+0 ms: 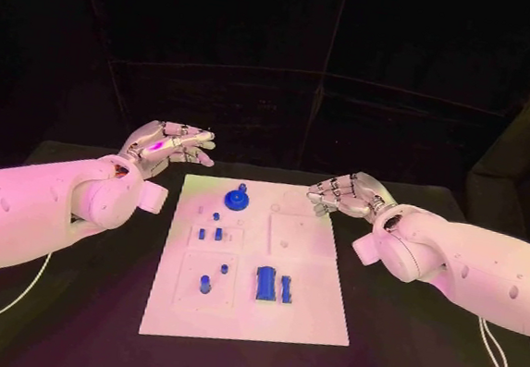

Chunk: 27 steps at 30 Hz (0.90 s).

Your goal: Assemble the parts on the task board

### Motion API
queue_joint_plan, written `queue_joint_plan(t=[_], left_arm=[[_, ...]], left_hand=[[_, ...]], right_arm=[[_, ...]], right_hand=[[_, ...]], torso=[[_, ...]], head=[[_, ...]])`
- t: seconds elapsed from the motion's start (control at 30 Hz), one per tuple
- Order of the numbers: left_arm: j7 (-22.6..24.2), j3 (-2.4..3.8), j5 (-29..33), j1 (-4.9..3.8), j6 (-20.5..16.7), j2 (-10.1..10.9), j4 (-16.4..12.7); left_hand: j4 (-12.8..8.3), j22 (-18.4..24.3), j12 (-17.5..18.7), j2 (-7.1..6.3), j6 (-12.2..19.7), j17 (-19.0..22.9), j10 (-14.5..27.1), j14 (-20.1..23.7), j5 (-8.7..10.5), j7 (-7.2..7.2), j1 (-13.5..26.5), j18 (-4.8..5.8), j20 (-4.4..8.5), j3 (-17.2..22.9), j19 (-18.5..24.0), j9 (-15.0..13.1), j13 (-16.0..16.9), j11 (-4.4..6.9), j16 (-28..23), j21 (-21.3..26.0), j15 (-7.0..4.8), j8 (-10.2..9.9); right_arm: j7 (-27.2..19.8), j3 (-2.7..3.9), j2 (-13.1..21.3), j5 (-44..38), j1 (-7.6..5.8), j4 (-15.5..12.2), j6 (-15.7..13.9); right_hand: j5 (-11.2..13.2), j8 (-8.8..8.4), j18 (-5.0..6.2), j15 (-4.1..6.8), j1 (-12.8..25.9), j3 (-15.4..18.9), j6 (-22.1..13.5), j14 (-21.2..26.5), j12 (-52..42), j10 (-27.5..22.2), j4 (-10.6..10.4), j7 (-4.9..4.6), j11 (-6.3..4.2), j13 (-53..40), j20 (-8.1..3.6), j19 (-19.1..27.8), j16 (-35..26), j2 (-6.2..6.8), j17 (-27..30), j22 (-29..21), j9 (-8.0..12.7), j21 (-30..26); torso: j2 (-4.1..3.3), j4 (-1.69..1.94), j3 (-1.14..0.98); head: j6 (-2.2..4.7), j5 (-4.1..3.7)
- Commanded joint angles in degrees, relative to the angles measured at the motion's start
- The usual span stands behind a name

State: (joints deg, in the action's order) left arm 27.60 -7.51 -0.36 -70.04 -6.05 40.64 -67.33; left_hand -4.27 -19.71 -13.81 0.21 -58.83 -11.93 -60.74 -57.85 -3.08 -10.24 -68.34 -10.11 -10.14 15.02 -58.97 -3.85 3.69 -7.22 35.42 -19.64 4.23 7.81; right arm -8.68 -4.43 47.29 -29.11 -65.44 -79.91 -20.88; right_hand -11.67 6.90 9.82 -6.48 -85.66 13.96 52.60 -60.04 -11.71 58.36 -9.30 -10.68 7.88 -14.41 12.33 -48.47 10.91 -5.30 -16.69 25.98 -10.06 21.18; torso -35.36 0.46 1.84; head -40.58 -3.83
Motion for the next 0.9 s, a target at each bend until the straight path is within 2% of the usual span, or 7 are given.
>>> queue_joint_plan(t=[0.03, 0.53, 0.57, 0.77, 0.8, 0.87, 0.9], left_arm=[[2.95, -0.25, 2.35, 0.19, 3.94, -1.99, 3.61], [4.92, -0.51, 5.71, 3.17, -2.04, -10.27, 15.03], [2.48, -0.55, 3.77, 3.02, -0.7, -9.86, 14.29], [2.46, 0.05, 3.52, 3.53, -3.46, -8.83, 11.56], [2.45, 0.23, 3.44, 3.68, -4.31, -8.51, 10.72], [2.44, 0.68, 3.25, 4.06, -6.38, -7.74, 8.68], [2.43, 0.93, 3.14, 4.28, -7.57, -7.3, 7.5]], left_hand=[[0.24, 2.46, 1.78, 0.9, -0.07, 2.45, -0.34, -1.02, 0.04, -0.4, -0.7, -0.34, -0.92, -1.12, 0.89, 0.08, -0.07, -0.62, -7.29, 2.85, 0.57, -0.85], [0.71, 9.84, 8.11, 2.19, 1.71, 7.9, 1.98, 2.16, 0.07, -1.16, -2.17, -0.47, -4.97, -4.42, 10.94, 0.13, -0.11, -2.35, -23.32, 12.54, 4.21, -3.98], [4.27, 12.76, 9.61, -0.21, 18.65, 11.93, 19.33, 18.86, 3.08, 2.23, 19.16, 3.01, -0.39, -7.42, 25.13, 3.85, -3.69, 0.54, -26.81, 14.44, 1.52, -7.81], [4.27, 14.15, 13.81, -0.21, 26.6, 11.93, 27.56, 26.41, 3.08, 3.79, 28.53, 3.94, 1.58, -8.92, 31.83, 3.85, -3.69, 1.82, -28.59, 15.6, 0.52, -7.81], [4.27, 14.38, 13.81, -0.21, 27.92, 11.93, 28.94, 27.71, 3.08, 4.03, 30.18, 3.94, 1.95, -9.11, 32.96, 3.85, -3.69, 2.05, -28.88, 19.64, 0.32, -7.81], [4.27, 14.81, 13.81, -0.21, 30.36, 11.93, 31.44, 30.08, 3.08, 4.54, 33.17, 4.29, 2.6, -9.64, 35.01, 3.85, -3.69, 2.44, -29.4, 19.64, -0.03, -7.81], [4.27, 14.98, 13.81, -0.21, 31.47, 11.93, 32.57, 31.16, 3.08, 4.77, 34.54, 4.56, 2.9, -9.78, 35.94, 3.85, -3.69, 2.63, -29.63, 19.64, -0.19, -7.81]], right_arm=[[-11.19, 0.06, -2.97, 14.02, -0.31, 5.78, 4.37], [-15.94, 0.13, -14.11, 17.14, -0.29, 23.21, 9.34], [-12.71, 0.07, -13.71, 15.44, -0.27, 22.46, 6.39], [-13.43, 0.44, -12.76, 16.6, 0.2, 19.7, 3.87], [-13.64, 0.56, -12.47, 16.96, 0.35, 18.85, 3.1], [-14.18, 0.84, -11.76, 17.83, 0.7, 16.78, 1.21], [-14.49, 1.0, -11.36, 18.33, 0.9, 15.59, 0.12]], right_hand=[[0.27, -1.9, 0.71, -0.56, 0.29, 0.43, 0.76, -0.25, 2.07, 0.43, 1.71, -0.16, 0.83, 4.15, 1.12, -1.05, -3.29, -0.69, 3.63, -3.33, 1.49, -3.96], [0.14, -3.33, 0.69, -1.59, 3.41, 0.88, 0.88, -1.43, 7.61, 0.44, 6.65, -0.67, 1.9, 10.84, 2.16, -4.16, -7.39, -2.02, 12.2, -11.62, 5.36, -13.11], [3.5, -6.9, -2.95, 0.89, 27.67, -3.63, -15.26, 17.19, 11.71, -17.31, 9.3, 2.85, -1.28, 14.41, -2.16, 11.82, -10.91, 0.16, 16.69, -15.83, 10.06, -15.35], [5.1, -6.9, -3.4, 1.91, 39.16, -5.55, -22.35, 25.28, 11.71, -25.09, 9.3, 4.26, -2.37, 14.41, -4.11, 18.71, -10.91, 1.11, 16.69, -17.9, 10.06, -16.65], [5.39, -6.9, -3.89, 2.09, 41.07, -5.89, -23.59, 26.71, 11.71, -26.46, 9.3, 4.5, -2.59, 14.41, -4.45, 19.93, -10.91, 5.3, 16.69, -18.22, 10.06, -16.85], [5.86, -6.9, -3.94, 2.43, 44.47, -6.51, -25.81, 29.26, 11.71, -28.9, 9.3, 4.98, -2.98, 14.41, -5.05, 22.11, -10.91, 5.3, 16.69, -18.82, 10.06, -21.18], [6.1, -6.9, -4.03, 6.48, 46.16, -6.82, -26.91, 30.54, 11.71, -30.12, 9.3, 5.22, -3.18, 14.41, -5.35, 23.2, -10.91, 5.3, 16.69, -19.12, 10.06, -21.18]], torso=[[1.87, -0.09, 0.39], [3.32, 0.34, -0.17], [3.19, -0.06, 0.14], [3.65, -0.25, -0.77], [3.78, -0.3, -1.03], [3.99, -0.38, -1.46], [4.06, -0.41, -1.61]], head=[[2.68, 0.04], [8.53, 0.62], [7.95, 0.84], [7.14, 2.22], [6.91, 2.61], [6.54, 3.25], [6.41, 3.48]])
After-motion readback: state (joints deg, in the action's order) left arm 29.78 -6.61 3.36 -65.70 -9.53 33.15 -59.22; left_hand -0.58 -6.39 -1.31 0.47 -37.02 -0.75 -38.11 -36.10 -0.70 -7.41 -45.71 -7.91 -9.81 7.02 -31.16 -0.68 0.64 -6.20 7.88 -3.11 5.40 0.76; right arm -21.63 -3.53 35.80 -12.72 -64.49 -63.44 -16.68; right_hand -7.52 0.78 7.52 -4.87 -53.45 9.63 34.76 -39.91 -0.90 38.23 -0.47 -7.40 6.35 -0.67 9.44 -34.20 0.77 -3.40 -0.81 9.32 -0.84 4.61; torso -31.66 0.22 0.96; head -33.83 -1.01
